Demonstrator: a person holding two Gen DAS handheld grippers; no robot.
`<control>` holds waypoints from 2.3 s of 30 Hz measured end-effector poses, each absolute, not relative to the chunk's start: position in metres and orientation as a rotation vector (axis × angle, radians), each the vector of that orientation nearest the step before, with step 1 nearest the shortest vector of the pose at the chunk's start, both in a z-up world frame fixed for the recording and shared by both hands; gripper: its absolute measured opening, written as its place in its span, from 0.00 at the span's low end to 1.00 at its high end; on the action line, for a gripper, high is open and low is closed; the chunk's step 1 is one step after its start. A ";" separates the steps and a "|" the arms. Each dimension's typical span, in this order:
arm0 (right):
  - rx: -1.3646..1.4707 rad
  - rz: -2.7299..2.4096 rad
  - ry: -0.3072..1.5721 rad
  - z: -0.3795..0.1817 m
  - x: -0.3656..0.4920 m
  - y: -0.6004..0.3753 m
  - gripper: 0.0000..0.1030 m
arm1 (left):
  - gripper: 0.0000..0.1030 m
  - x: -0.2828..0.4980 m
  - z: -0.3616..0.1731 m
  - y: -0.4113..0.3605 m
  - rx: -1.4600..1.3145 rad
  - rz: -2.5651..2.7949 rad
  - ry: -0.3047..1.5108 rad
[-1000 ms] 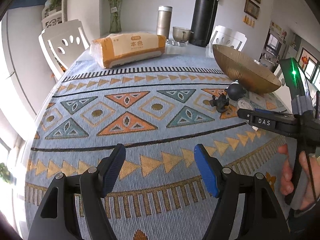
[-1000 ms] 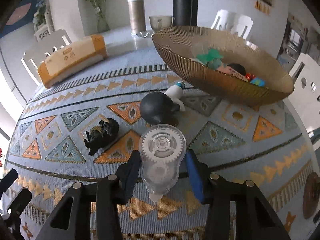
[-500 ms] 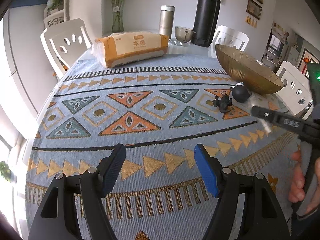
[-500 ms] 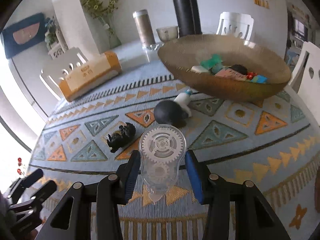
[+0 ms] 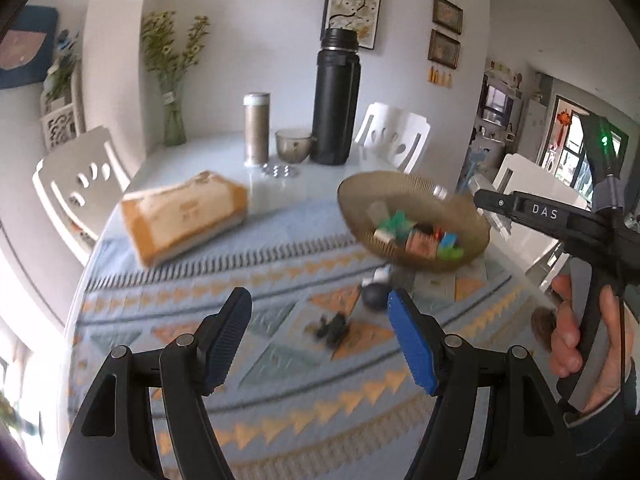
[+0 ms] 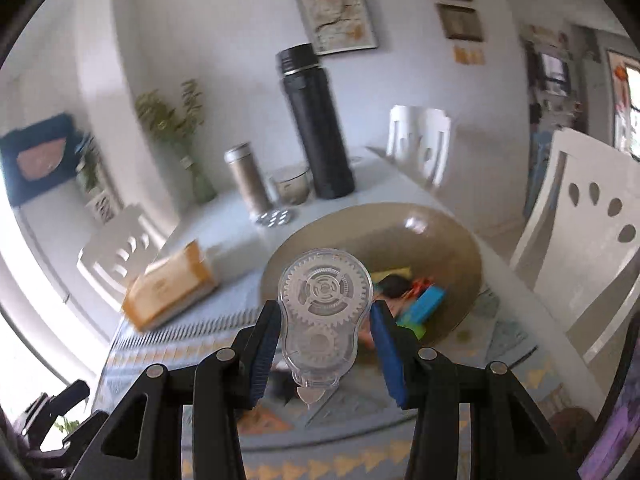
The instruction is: Organize rigid objects
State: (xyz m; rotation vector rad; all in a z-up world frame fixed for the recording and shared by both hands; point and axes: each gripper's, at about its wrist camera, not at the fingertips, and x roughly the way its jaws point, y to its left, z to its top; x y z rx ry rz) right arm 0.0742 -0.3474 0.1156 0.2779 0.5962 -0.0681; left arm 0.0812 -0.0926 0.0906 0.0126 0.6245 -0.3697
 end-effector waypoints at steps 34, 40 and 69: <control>0.213 0.091 0.846 0.039 0.085 -0.298 0.65 | 0.67 0.124 0.040 -0.108 -0.028 -0.371 0.730; 0.233 0.059 0.901 0.011 0.100 -0.293 0.65 | 0.67 0.128 0.017 -0.103 -0.035 -0.325 0.765; 0.263 0.042 0.903 -0.011 0.116 -0.294 0.65 | 0.67 0.139 -0.018 -0.118 0.035 -0.416 0.876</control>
